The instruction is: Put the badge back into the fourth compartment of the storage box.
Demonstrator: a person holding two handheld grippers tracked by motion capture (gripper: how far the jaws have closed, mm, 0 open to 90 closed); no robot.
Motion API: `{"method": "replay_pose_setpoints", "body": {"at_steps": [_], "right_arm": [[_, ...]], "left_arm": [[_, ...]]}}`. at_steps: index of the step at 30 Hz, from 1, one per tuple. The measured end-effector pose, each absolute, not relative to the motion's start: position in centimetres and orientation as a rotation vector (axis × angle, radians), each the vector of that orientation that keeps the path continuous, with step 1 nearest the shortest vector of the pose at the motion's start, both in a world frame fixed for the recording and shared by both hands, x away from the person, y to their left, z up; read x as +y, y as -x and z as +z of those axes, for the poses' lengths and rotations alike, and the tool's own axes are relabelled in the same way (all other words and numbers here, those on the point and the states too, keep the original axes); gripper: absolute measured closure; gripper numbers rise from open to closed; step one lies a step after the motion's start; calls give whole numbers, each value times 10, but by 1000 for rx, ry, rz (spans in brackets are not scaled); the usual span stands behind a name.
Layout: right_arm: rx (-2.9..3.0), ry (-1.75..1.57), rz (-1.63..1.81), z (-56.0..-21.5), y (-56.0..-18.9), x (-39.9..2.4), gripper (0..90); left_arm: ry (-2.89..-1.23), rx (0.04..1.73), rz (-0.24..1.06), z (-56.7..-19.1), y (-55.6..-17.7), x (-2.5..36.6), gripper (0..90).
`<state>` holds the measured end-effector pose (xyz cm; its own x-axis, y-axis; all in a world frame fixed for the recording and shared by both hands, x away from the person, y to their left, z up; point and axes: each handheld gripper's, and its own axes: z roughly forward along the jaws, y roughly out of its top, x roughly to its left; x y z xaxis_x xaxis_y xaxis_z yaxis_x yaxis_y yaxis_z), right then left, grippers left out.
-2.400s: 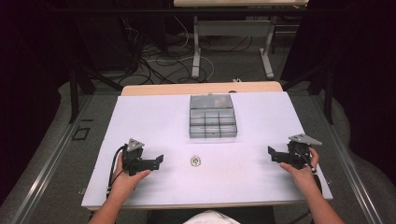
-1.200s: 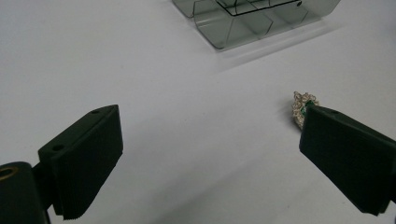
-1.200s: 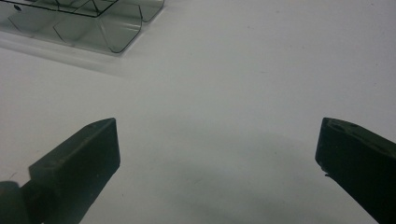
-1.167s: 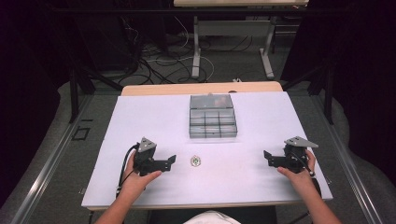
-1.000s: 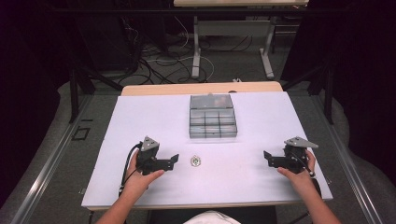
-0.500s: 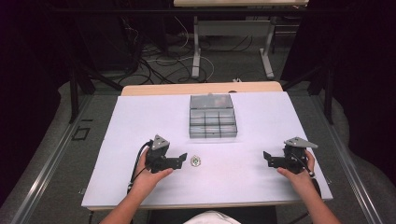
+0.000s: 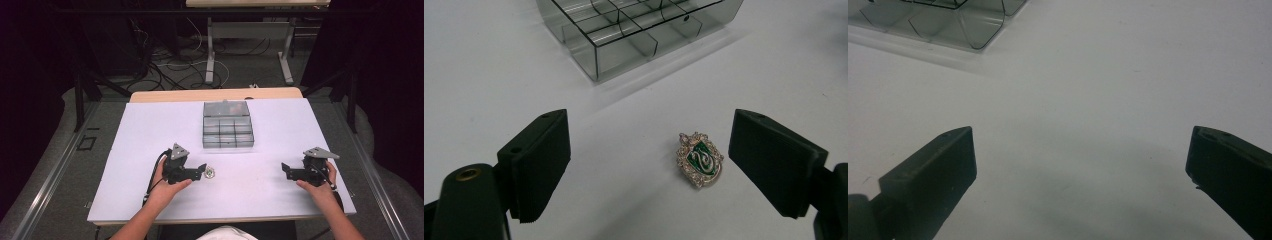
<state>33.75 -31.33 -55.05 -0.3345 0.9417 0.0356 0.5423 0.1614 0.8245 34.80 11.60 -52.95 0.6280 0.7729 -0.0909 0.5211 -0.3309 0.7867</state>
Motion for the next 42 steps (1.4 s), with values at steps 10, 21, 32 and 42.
{"method": "replay_pose_setpoints", "body": {"at_steps": [10, 21, 32, 42], "right_arm": [[1955, -1405, 1060, -552, -338, -313, 0], [1967, -1402, 1057, -552, -338, -313, 0], [1970, -1401, 1055, -552, -338, -313, 0], [1977, -1399, 1054, -552, -338, -313, 0]], "left_arm": [[-2023, 1048, 368, -535, -354, 111, 212], [-2003, 1085, 230, -539, -358, 102, 279], [-1994, 1156, 200, -540, -360, 93, 344], [-1985, 1226, 136, -540, -363, 85, 373]]}}
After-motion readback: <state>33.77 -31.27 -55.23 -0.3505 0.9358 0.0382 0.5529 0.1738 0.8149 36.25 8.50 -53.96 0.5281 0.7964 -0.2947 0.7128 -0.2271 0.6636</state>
